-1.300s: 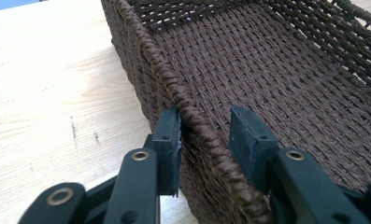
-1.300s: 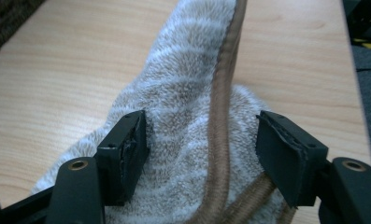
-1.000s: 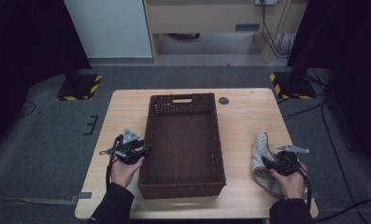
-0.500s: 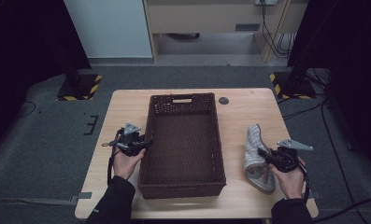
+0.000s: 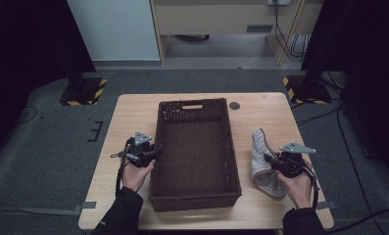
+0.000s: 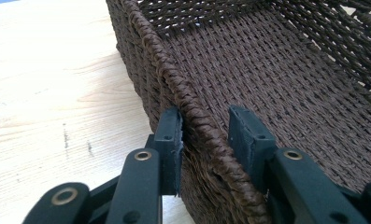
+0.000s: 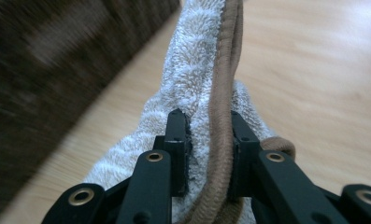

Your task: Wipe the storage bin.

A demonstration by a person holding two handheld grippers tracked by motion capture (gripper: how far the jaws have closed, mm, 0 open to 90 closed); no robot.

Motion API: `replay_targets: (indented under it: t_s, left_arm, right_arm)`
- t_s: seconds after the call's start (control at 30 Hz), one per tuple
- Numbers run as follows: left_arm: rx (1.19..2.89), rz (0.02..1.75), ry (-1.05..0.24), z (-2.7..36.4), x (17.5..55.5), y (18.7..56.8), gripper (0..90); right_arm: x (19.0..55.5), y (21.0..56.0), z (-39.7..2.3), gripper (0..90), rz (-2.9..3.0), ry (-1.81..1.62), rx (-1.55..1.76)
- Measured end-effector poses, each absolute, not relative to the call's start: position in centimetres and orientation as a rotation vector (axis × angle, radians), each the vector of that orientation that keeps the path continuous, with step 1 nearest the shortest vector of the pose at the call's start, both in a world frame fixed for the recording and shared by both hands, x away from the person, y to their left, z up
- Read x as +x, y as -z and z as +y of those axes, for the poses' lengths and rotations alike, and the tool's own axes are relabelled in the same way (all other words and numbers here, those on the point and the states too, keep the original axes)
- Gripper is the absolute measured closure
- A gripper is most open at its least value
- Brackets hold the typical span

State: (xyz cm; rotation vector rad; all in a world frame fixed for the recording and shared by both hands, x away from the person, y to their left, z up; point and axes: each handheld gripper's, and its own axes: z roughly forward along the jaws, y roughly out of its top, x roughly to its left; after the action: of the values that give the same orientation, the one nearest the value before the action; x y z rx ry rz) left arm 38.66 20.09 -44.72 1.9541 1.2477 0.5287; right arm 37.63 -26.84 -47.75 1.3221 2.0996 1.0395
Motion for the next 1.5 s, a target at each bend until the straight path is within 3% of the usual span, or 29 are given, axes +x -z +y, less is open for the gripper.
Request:
replay_targets:
  t_s: [0.2, 0.27, 0.43, 0.6, 0.93, 1.03, 1.07, 1.13, 1.2, 1.5]
  left_arm:
    - [1.958, 1.229, -0.509, 19.3, 38.3, 44.7, 63.4]
    - [1.954, 1.228, -0.505, 19.3, 38.3, 44.8, 63.3]
    - [1.938, 1.222, -0.479, 19.6, 38.3, 44.9, 62.1]
    - [1.942, 1.221, -0.488, 19.5, 38.3, 44.9, 62.4]
    - [1.937, 1.222, -0.473, 19.6, 38.4, 44.9, 61.9]
    - [1.934, 1.223, -0.468, 19.6, 38.4, 44.9, 61.7]
    - [1.934, 1.223, -0.468, 19.6, 38.4, 44.9, 61.7]
    - [1.927, 1.226, -0.459, 19.7, 38.5, 44.9, 61.9]
    - [1.926, 1.227, -0.453, 19.7, 38.5, 44.9, 62.2]
    - [1.930, 1.226, -0.456, 19.6, 38.6, 44.9, 63.1]
  right_arm:
    - [38.0, 49.6, -27.4, 68.3, 2.104, -0.974, 1.389]
    - [38.0, 49.7, -27.4, 63.1, 2.105, -0.969, 1.397]
    - [37.4, 48.2, -27.8, 38.9, 1.994, -1.073, 1.403]
    - [36.8, 48.5, -28.0, 32.3, 1.983, -1.057, 1.454]
    - [37.2, 51.3, -26.2, 34.8, 2.102, -1.007, 1.510]
    - [37.5, 51.8, -25.5, 53.1, 2.122, -1.002, 1.491]
    - [37.5, 51.8, -25.5, 53.1, 2.122, -1.002, 1.491]
    - [37.6, 51.5, -25.5, 69.1, 2.130, -1.005, 1.482]
    - [37.7, 51.2, -25.7, 73.0, 2.130, -1.016, 1.478]
    - [37.5, 47.8, -26.0, 73.3, 2.020, -1.247, 1.377]
